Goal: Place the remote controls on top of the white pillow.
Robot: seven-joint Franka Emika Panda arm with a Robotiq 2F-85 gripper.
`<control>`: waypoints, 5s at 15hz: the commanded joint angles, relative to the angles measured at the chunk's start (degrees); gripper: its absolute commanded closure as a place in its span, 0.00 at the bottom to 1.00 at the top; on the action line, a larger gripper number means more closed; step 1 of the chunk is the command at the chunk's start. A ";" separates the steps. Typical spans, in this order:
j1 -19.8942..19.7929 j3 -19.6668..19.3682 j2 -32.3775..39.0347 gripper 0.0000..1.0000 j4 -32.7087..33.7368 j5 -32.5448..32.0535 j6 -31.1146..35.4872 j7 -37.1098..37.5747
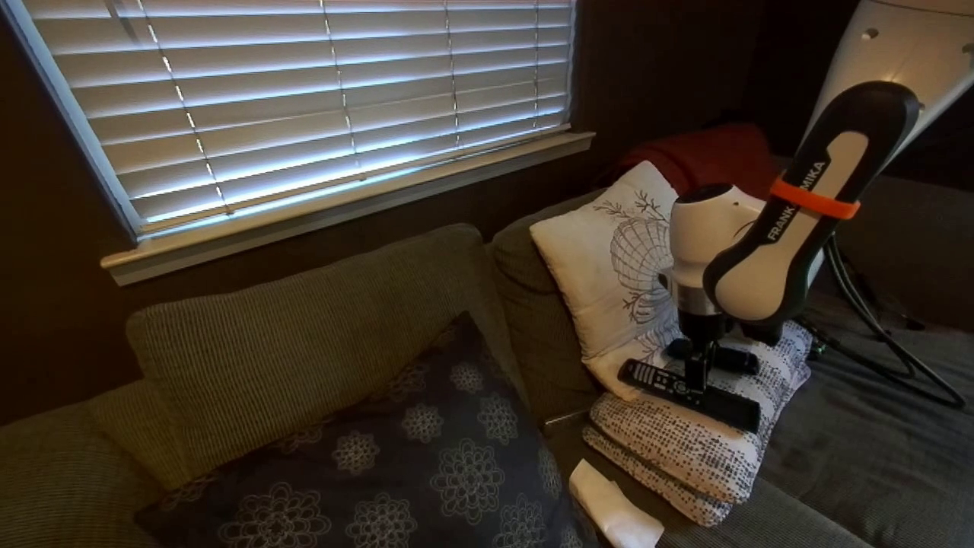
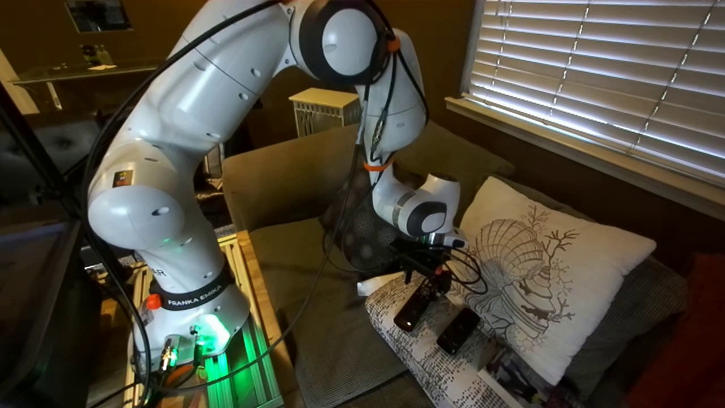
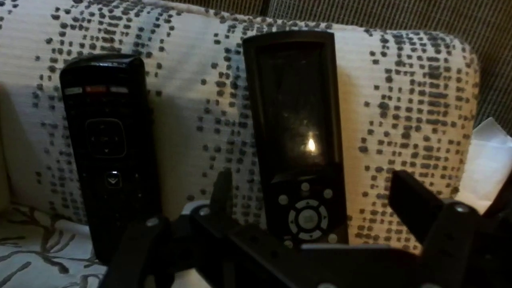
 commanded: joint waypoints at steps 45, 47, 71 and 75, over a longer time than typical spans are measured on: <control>-2.57 3.78 -10.06 0.63 -8.60 0.98 5.92 -5.89; -3.48 4.69 -14.25 0.63 -11.04 1.43 5.30 -6.52; -4.99 8.64 -33.72 0.63 -2.67 19.55 -16.35 -12.61; -3.67 7.56 -32.32 0.63 2.38 18.42 -17.71 -9.17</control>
